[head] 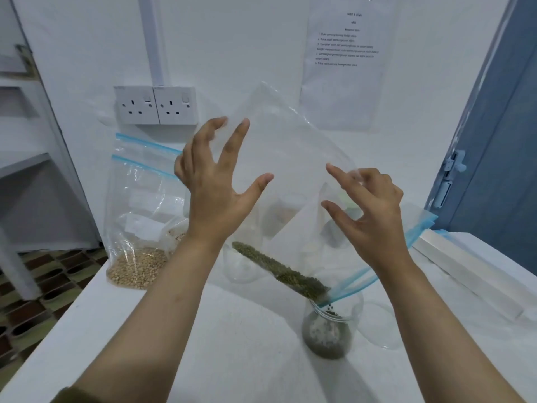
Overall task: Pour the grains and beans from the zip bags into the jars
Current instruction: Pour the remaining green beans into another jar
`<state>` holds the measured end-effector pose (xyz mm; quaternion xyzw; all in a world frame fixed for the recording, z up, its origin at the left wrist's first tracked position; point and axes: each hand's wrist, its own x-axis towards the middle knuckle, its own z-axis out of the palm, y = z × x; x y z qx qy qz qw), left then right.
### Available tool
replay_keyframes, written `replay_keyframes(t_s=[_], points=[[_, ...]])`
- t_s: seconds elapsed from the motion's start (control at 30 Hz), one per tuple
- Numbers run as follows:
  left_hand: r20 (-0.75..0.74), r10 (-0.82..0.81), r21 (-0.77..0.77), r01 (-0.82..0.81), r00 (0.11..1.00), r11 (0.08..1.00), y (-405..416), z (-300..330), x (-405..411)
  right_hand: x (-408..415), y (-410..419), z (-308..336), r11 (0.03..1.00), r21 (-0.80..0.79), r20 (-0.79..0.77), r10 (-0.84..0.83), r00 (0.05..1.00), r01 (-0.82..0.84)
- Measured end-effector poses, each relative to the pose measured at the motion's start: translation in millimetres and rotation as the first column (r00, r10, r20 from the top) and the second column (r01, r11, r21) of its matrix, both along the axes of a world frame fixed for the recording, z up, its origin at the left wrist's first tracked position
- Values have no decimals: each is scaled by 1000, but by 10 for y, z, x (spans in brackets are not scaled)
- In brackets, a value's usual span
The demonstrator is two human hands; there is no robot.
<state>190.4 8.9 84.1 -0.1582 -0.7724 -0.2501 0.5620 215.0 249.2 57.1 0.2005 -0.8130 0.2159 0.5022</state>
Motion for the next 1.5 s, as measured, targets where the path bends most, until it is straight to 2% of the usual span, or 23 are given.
replay_keyframes(t_s=[0.13,0.27,0.4,0.53,0.6,0.7,0.97,1.5], points=[[73,33,154,-44,997,987,17,-389,77,27,10,8,1000,14,-37,-8,999,9],[229,-106,411,2,968,912,90,-926,148,58,-16,4,1000,19,-76,-7,997,8],[340,-415,710,59,844,702,167,-1037,153,77,-22,2,999,34,-98,-24,995,27],[236,-652,845,179,721,504,159,-989,80,86,-17,-15,999,39,-108,-32,994,36],[185,-676,868,205,713,453,168,-958,63,89,-5,-29,999,30,-101,-30,994,33],[135,-679,869,243,722,431,195,-897,64,105,16,-24,999,18,-90,-35,995,37],[141,-668,844,264,731,467,148,-880,51,144,27,4,999,11,-55,-30,998,31],[133,-692,863,260,709,432,121,-921,-13,162,15,49,998,-53,20,34,999,-33]])
